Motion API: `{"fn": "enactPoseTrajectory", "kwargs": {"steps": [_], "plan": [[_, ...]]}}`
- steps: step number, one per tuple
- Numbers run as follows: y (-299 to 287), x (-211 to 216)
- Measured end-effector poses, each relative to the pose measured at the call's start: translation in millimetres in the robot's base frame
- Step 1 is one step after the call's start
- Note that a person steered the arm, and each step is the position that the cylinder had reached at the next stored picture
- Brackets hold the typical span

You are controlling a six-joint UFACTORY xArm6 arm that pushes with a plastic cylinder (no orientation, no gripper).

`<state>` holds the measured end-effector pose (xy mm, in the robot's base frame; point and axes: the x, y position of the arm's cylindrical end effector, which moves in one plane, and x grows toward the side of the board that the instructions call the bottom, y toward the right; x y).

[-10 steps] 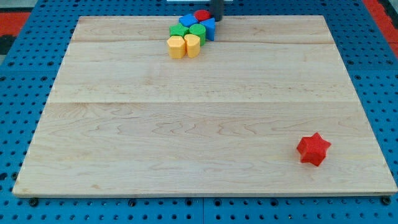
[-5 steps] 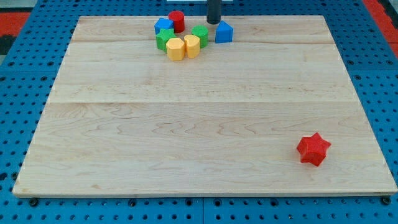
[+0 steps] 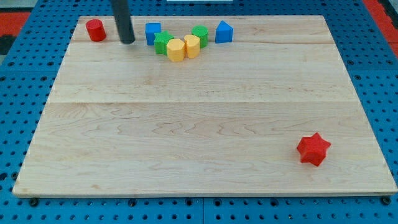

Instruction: Push the red circle into the green star

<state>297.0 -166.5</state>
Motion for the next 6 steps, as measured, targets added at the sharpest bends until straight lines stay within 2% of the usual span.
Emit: {"fn": "enactPoseTrajectory", "kwargs": {"steps": [1, 2, 3, 4, 5, 6], "plan": [[-42, 41], [-131, 23], [-128, -24], [-90, -76], [-27, -78], [2, -74]]}}
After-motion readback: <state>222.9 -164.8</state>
